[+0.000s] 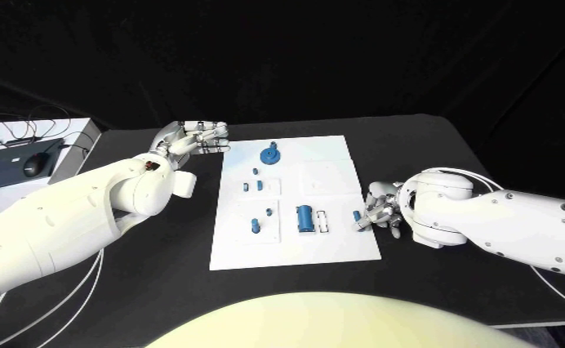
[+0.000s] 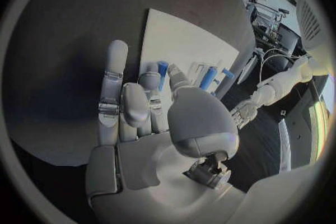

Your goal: Assemble the parts on the task board

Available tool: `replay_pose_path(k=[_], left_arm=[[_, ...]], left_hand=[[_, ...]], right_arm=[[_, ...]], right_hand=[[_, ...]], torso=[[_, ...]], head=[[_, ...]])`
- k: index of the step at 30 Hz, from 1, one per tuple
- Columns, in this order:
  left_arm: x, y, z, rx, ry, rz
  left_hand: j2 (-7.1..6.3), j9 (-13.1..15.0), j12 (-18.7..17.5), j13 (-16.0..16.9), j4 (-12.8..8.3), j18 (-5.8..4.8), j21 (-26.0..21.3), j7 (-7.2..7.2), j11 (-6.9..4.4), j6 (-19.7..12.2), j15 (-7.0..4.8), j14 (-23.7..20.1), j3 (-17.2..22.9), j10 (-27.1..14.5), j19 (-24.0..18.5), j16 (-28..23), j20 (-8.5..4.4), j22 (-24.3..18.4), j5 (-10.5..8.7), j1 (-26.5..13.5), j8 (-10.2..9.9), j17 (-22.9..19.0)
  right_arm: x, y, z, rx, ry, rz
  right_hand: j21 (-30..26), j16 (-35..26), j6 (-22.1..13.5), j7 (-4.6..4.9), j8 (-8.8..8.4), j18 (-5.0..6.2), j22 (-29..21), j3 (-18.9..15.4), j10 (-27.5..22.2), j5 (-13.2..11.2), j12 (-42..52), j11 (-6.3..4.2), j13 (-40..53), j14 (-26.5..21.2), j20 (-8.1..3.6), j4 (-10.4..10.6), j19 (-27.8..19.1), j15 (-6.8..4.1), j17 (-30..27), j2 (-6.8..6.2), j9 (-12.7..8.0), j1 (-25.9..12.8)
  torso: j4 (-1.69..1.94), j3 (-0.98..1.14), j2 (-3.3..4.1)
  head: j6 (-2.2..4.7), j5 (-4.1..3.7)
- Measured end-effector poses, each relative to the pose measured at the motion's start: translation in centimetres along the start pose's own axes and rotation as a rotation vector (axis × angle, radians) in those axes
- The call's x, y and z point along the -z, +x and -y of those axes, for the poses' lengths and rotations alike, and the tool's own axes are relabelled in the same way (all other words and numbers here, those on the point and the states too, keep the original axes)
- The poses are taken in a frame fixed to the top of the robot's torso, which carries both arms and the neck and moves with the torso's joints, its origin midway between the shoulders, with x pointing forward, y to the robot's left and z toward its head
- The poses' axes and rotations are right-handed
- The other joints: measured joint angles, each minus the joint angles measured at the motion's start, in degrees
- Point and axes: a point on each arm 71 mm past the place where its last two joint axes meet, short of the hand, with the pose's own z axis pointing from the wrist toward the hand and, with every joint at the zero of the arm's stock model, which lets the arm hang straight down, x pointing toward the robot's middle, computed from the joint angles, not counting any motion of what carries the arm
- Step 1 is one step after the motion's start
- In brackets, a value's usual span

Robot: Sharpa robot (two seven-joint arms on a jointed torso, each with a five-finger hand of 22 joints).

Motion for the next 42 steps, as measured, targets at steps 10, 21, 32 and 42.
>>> replay_pose_path(k=[10,21,32,42], left_arm=[[0.0,0.0,0.0,0.0,0.0,-0.001],[0.0,0.0,0.0,0.0,0.0,-0.002],[0.0,0.0,0.0,0.0,-0.001,-0.002],[0.1,0.0,0.0,0.0,-0.001,-0.002]], left_hand=[[0.0,0.0,0.0,0.0,0.2,0.0,0.0,0.0,0.0,0.0,0.0,0.0,0.2,0.0,0.0,0.0,0.0,0.0,0.0,0.0,0.0,0.0],[0.62,0.0,0.0,0.0,0.3,0.0,0.0,0.0,0.0,0.0,0.0,0.0,0.3,0.0,0.0,0.0,0.0,0.0,0.0,-0.6,0.0,0.0],[0.61,0.0,0.0,0.0,0.5,0.0,0.0,0.0,0.0,0.0,0.0,0.0,0.5,0.0,0.0,0.0,0.0,0.0,0.0,-0.6,0.0,0.0],[0.62,0.0,0.0,0.0,0.5,0.0,0.0,0.0,0.0,0.0,0.0,0.0,0.5,0.0,0.0,0.0,0.0,0.0,0.0,-0.6,0.0,0.0]], right_arm=[[-0.4,-0.4,-0.4,0.022,0.002,0.037],[-0.9,-0.8,-0.8,0.043,0.004,0.063],[-1.3,-0.8,-1.1,0.058,0.003,0.052],[-1.5,-0.8,-1.2,0.05,0.001,0.043]], right_hand=[[0.0,0.0,-0.4,0.01,0.35,0.0,0.1,0.2,0.0,0.2,0.0,0.0,0.0,0.0,0.0,-0.2,0.0,0.0,0.1,0.0,0.4,0.0],[0.0,0.2,-0.8,-0.12,0.31,0.0,0.1,0.9,-0.3,4.7,0.0,0.21,0.0,0.0,0.01,-0.9,0.0,0.0,0.3,-0.26,0.9,0.3],[0.0,0.2,-2.4,0.71,0.41,0.0,0.0,8.3,-1.8,11.3,-0.6,0.53,-0.7,0.0,0.01,-5.6,0.0,0.0,0.2,-1.66,8.7,0.7],[-0.2,0.2,-3.4,1.77,0.41,0.01,0.3,14.4,-3.6,11.8,-2.0,0.95,-2.2,0.0,0.16,-5.9,0.1,0.0,0.8,-3.43,14.7,-1.0]], torso=[[-0.01,-0.01,0.01],[-0.01,-0.02,0.0],[0.0,-0.03,-0.01],[-0.07,0.02,-0.01]], head=[[0.0,0.04],[0.0,0.07],[0.0,0.2],[0.0,0.24]])
